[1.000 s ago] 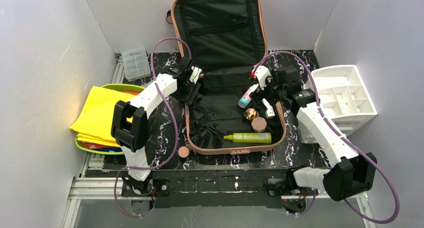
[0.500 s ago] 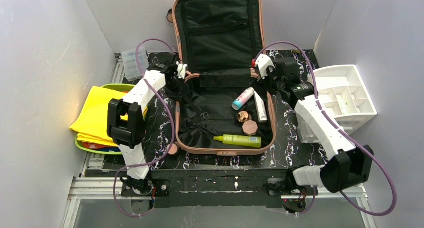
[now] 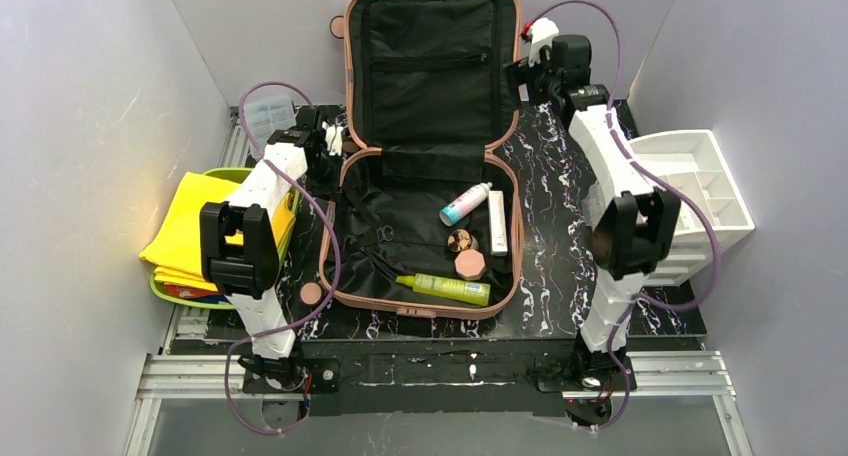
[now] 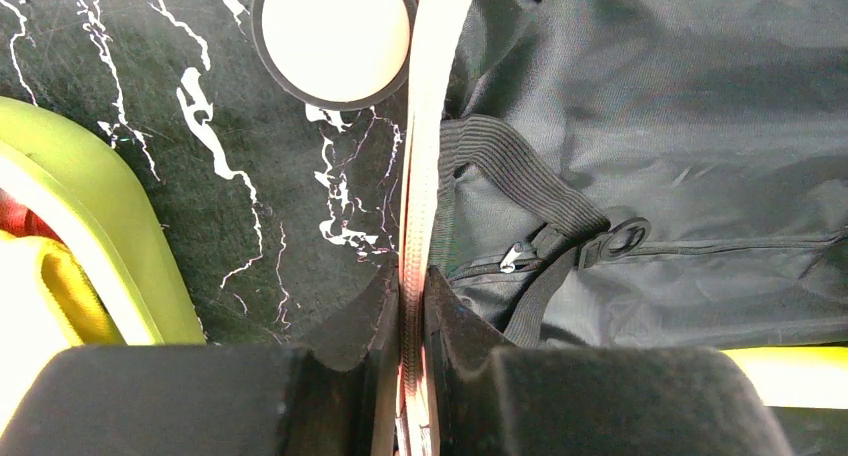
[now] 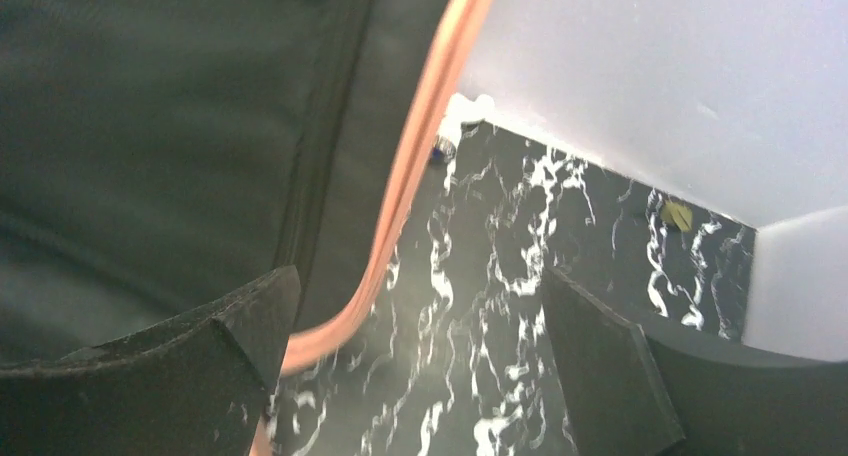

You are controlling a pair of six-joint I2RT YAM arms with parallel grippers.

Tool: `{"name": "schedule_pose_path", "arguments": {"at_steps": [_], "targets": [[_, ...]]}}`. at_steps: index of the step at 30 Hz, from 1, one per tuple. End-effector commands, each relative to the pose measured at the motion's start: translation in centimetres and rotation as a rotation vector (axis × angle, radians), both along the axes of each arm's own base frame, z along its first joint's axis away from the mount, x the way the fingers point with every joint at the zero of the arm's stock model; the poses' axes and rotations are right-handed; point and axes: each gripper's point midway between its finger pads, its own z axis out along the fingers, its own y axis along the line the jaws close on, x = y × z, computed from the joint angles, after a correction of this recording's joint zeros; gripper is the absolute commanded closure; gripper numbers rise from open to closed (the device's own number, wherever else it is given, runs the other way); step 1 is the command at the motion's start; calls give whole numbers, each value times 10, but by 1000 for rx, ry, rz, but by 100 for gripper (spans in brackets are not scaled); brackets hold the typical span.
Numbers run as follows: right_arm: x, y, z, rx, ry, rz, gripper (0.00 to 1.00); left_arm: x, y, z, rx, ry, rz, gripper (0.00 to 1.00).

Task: Open, take out, and arrange the luggage
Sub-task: Move the luggage to the center of the board.

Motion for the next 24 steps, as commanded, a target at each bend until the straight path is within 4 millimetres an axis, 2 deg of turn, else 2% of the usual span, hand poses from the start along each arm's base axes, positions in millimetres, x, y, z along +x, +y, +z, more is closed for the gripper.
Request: {"name": "schedule_pose_path", "arguments": {"at_steps": [1,5,9,11,12,16,17,23,24], "targets": [[37,10,-7,217,60,16,0,4,81,-25,248,17,131,100],[58,23,-34,254,94,54,0,2,83,-26,231,17,140,100],[70,34,-42,349,92,135,0,1,82,-25,216,14,142,100],[70,44,-39,449,97,226,15,1,82,-24,213,10,142,100],[66,50,-35,498,101,297,26,0,82,-24,213,10,142,100],[50,71,-22,602,113,513,89,-2,83,-23,212,10,146,100],[47,72,-20,603,113,529,99,-2,83,-23,211,10,144,100],[23,63,-11,438,4,560,99,-9,82,-25,183,18,181,100],[17,61,-15,422,3,562,99,-11,82,-26,168,23,190,100]]}}
